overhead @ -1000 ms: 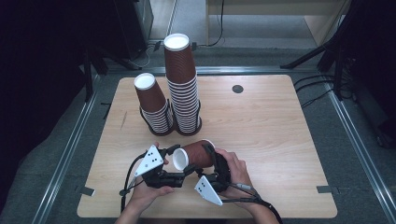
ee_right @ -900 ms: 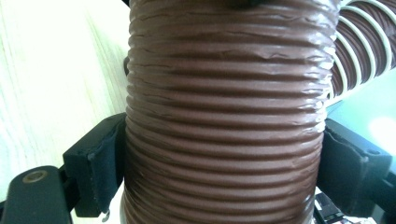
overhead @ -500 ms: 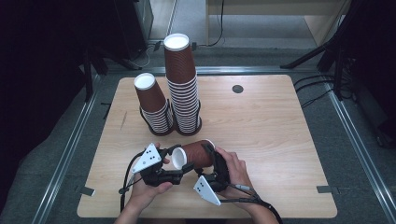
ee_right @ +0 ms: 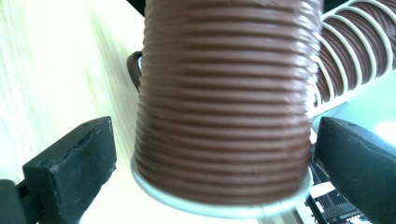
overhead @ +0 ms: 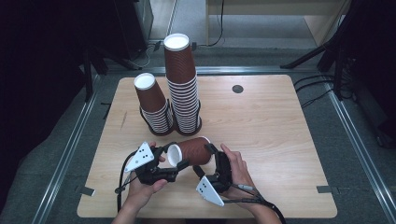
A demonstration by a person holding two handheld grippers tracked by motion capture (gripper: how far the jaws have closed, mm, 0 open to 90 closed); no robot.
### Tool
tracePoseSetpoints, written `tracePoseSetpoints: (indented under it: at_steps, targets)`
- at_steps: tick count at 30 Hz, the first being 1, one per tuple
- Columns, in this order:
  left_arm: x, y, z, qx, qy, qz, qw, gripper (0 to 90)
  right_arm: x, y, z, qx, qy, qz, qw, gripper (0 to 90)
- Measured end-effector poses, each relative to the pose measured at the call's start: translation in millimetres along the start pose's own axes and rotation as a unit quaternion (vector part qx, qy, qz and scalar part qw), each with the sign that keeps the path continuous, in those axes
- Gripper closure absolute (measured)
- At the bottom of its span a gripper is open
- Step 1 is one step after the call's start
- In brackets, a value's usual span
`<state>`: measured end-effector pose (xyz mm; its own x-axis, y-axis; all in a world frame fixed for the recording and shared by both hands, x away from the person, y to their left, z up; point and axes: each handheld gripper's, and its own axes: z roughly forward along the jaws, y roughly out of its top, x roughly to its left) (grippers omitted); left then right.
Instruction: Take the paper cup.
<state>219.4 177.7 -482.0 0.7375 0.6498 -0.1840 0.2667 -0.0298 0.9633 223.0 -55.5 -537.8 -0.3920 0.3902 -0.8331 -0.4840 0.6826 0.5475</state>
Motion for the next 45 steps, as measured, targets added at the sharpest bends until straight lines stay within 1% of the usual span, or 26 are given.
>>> tracePoseSetpoints:
  at_steps: [5,7,10,16,19,21,23,25,27,28,29,31,32,33,34,36,37,38,40,41,43,45]
  targets:
    - [2.1,0.7,-2.4,-0.007,0.006,0.001,1.0,23.7,-4.8,-2.3,-2.5,0.004,-0.009,0.006,0.9999,0.0]
    - [2.8,0.9,-3.3,-0.01,0.014,0.004,0.9999,23.7,-6.7,-3.6,-3.8,0.005,-0.013,0.008,0.9999,0.0]
    - [3.9,1.1,-4.7,-0.018,0.021,0.002,0.9996,23.7,-9.3,-5.9,-6.0,0.008,-0.017,0.016,0.9997,0.0]
    - [6.0,1.5,-7.2,-0.023,0.029,0.001,0.9993,23.7,-14.5,-11.8,-11.4,0.017,-0.029,0.033,0.9989,0.0]
    - [6.5,1.7,-7.8,-0.026,0.032,0.0,0.9991,23.7,-15.3,-14.5,-14.4,0.023,-0.031,0.057,0.9976,0.0]
    - [6.7,1.7,-8.2,-0.028,0.033,0.0,0.999,23.7,-15.0,-15.6,-16.4,0.022,-0.031,0.083,0.9959,0.0]
    - [6.9,2.0,-8.6,-0.029,0.036,0.002,0.9989,23.7,-14.6,-16.1,-17.9,0.022,-0.029,0.108,0.9934,0.0]
    - [7.0,2.1,-8.7,-0.031,0.038,0.003,0.9988,23.7,-14.5,-16.6,-18.1,0.026,-0.03,0.123,0.9916,0.0]
    - [7.1,2.2,-9.1,-0.034,0.041,0.005,0.9986,23.7,-15.0,-16.7,-18.2,0.032,-0.033,0.144,0.9886,0.0]
    - [7.1,2.3,-9.3,-0.035,0.041,0.006,0.9985,23.7,-15.5,-16.5,-18.3,0.034,-0.034,0.16,0.9859,0.0]
    - [6.9,2.4,-9.4,-0.037,0.043,0.006,0.9984,23.7,-16.3,-16.3,-18.5,0.035,-0.036,0.181,0.9823,0.0]
    - [6.9,2.6,-9.8,-0.039,0.045,0.008,0.9982,23.7,-17.6,-16.2,-18.1,0.037,-0.037,0.224,0.9733,0.0]
    - [6.8,2.6,-9.8,-0.041,0.046,0.008,0.9981,23.6,-17.9,-16.0,-17.8,0.036,-0.038,0.246,0.968,0.0]
    - [6.8,2.4,-9.9,-0.042,0.048,0.011,0.9979,23.6,-18.9,-16.0,-17.4,0.036,-0.038,0.263,0.9634,0.0]
    - [6.7,2.3,-10.1,-0.043,0.05,0.011,0.9978,23.6,-19.6,-15.9,-16.9,0.035,-0.039,0.282,0.958,0.0]
    - [7.2,2.1,-10.3,-0.045,0.051,0.01,0.9976,23.6,-21.9,-16.0,-16.3,0.037,-0.041,0.319,0.9463,0.0]
    - [7.5,2.0,-10.4,-0.045,0.053,0.01,0.9975,23.6,-23.1,-16.1,-16.2,0.039,-0.043,0.335,0.9406,0.0]
    - [7.8,1.9,-10.4,-0.046,0.054,0.009,0.9974,23.6,-24.5,-16.5,-15.9,0.041,-0.047,0.347,0.9358,0.0]
    - [8.3,1.7,-10.5,-0.047,0.056,0.009,0.9973,23.6,-27.6,-17.0,-15.6,0.04,-0.052,0.376,0.9243,0.1]
    - [8.5,1.6,-10.7,-0.047,0.057,0.009,0.9972,23.6,-28.9,-17.0,-15.7,0.039,-0.054,0.392,0.9174,0.3]
    - [8.8,1.2,-10.6,-0.048,0.06,0.009,0.997,23.6,-31.5,-16.9,-15.7,0.036,-0.056,0.419,0.9055,0.5]
    - [8.7,0.8,-10.2,-0.05,0.061,0.009,0.9969,23.6,-33.4,-16.3,-15.7,0.034,-0.053,0.445,0.8934,0.9]
